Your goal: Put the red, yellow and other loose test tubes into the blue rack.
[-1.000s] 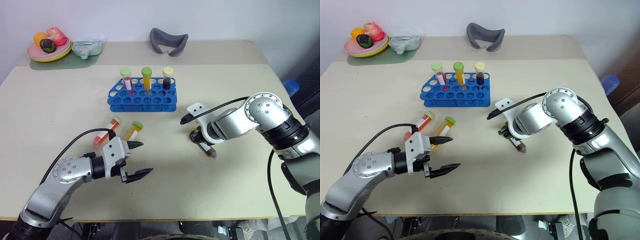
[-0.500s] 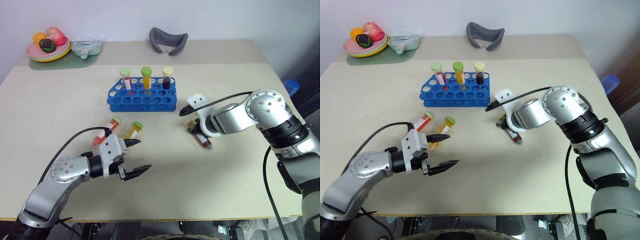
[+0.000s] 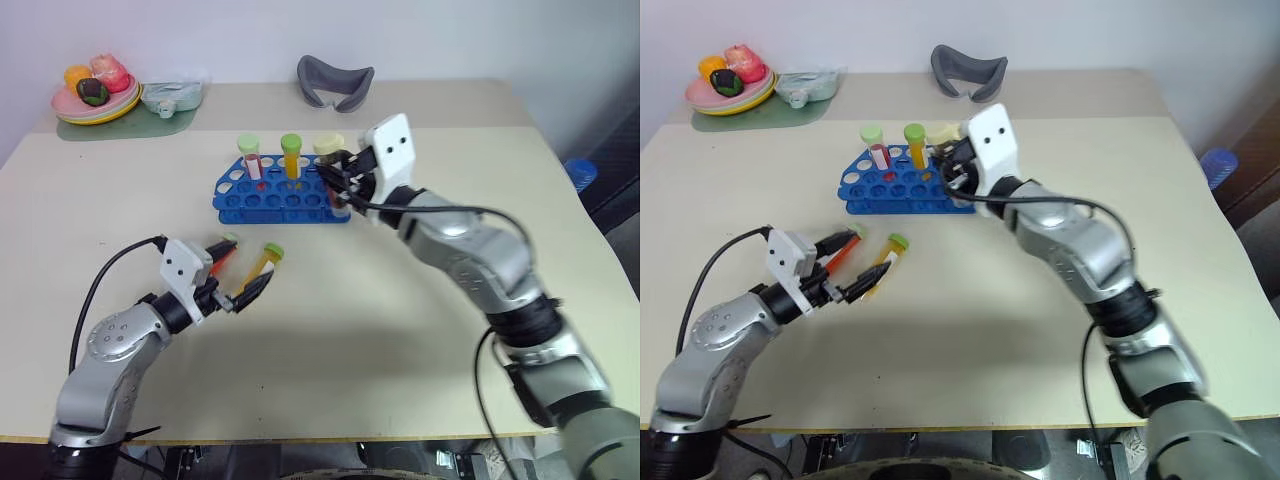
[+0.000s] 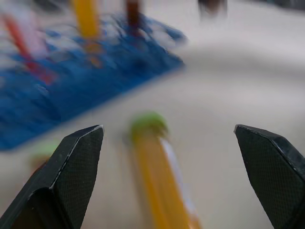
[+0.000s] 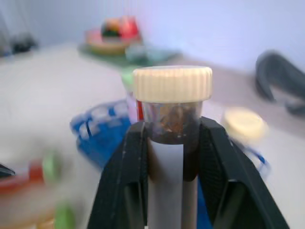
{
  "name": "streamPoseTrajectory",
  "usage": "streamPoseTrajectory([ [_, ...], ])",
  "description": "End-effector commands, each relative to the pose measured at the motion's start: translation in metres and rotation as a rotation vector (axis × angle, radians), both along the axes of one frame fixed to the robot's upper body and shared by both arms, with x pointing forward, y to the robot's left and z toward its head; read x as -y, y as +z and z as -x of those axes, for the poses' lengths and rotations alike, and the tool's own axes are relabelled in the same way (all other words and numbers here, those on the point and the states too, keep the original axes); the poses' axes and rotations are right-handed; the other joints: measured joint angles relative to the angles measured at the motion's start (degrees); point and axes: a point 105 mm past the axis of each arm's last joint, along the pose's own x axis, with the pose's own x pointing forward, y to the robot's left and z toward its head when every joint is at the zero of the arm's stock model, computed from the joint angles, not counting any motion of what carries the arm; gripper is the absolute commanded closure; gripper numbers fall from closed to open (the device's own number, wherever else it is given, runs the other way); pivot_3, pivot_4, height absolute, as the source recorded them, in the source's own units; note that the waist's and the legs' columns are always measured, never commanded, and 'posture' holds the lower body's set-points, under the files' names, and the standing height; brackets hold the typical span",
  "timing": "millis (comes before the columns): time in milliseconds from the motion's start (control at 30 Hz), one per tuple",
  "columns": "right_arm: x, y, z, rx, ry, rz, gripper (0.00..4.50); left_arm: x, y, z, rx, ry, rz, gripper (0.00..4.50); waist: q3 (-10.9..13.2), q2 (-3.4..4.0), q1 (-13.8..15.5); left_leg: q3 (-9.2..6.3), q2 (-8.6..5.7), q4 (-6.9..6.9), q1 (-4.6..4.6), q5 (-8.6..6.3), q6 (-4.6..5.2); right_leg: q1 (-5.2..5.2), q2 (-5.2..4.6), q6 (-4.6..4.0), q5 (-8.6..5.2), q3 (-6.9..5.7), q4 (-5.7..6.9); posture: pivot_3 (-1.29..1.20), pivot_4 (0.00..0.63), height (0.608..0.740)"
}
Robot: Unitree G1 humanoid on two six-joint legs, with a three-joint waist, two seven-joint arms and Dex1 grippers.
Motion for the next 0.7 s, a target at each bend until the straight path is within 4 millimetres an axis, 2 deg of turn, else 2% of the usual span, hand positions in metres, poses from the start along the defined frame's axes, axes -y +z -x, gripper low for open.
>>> streamPoseTrajectory([
  [33, 0.001, 0.011, -0.012, 0.142, -0.054, -0.046, 3.67, -0.010, 0.021, -0.003, 0.117, 0.099, 0.065, 0.00, -0.01, -0.01, 0.07, 0.00, -0.01, 0.01, 0.00, 0.01, -0.01, 0.00, -0.01, 0.00, 0.00, 0.00, -0.01, 0.00, 0.150, 0.740],
  [200, 0.001, 0.008, -0.031, 0.159, -0.125, -0.112, 3.67, -0.005, 0.018, 0.001, 0.133, 0.100, 0.077, 0.00, -0.01, -0.01, 0.05, 0.01, -0.02, -0.06, 0.01, 0.09, -0.17, 0.00, -0.05, 0.00, 0.00, -0.01, -0.01, 0.00, 0.150, 0.740],
  [367, 0.004, -0.001, -0.040, 0.157, -0.156, -0.124, 3.67, 0.000, 0.016, 0.007, 0.122, 0.073, 0.056, 0.00, 0.00, 0.00, -0.07, 0.01, -0.02, -0.07, 0.04, 0.09, -0.16, -0.01, -0.03, 0.00, 0.00, -0.01, 0.04, 0.00, 0.150, 0.740],
  [700, -0.003, -0.018, -0.035, 0.130, -0.111, -0.121, 3.67, 0.006, 0.021, 0.008, 0.110, 0.045, 0.048, 0.00, -0.01, 0.01, -0.34, 0.01, -0.02, -0.06, 0.05, 0.09, -0.16, 0.00, -0.03, 0.00, 0.00, 0.00, 0.08, 0.00, 0.150, 0.740],
])
